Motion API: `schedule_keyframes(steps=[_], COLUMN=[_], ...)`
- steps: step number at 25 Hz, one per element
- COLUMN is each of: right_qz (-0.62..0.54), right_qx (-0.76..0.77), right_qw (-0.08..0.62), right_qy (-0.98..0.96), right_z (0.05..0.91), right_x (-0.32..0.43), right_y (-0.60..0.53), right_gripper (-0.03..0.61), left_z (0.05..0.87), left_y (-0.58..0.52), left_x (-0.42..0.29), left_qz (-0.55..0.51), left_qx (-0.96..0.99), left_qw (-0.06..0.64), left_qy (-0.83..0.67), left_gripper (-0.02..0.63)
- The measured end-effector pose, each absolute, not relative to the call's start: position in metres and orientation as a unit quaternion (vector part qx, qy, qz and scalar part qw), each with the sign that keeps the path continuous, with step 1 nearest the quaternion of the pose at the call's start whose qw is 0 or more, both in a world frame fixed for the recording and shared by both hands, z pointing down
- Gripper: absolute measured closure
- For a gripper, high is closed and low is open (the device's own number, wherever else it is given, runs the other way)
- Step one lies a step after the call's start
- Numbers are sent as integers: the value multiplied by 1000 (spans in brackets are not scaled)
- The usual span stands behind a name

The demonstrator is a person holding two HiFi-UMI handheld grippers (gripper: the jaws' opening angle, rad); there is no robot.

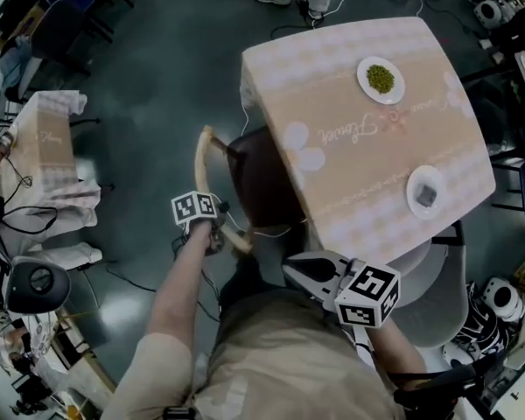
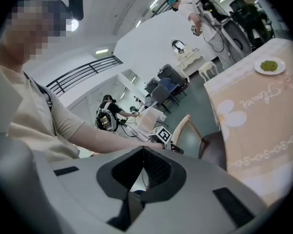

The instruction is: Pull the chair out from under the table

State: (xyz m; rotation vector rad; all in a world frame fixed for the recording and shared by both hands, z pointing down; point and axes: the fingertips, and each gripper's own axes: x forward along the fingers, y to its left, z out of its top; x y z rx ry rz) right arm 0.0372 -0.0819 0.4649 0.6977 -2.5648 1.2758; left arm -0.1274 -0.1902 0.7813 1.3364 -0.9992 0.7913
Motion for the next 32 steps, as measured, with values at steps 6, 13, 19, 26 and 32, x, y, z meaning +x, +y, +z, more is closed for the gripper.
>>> schedule_keyframes(steps=[6,13,19,26,32], right_qz=[448,455,455,449,444], right_qx=[263,268,281,279,291], right_qw=[87,70,72,66,64], right_qy=[-850,-847,-842,-846,-845], right_z=[475,476,477,469,469], right_x=[47,51,56,53,65], right_y=[-78,-78,-75,-78,-75], right_gripper=[571,571,571,571,571], left_z=[783,788,790,789,791], left_y=[-190,-186,-185,-180,-179], left_x=[-126,-126,-125,-141,-134], left_qz=[339,356,368,382,392], left_qx=[583,575,568,548,535], left_qw=[603,601,603,607,617], left_qy=[-427,-426,-424,-430,-424], left_gripper=[468,472,479,483,488])
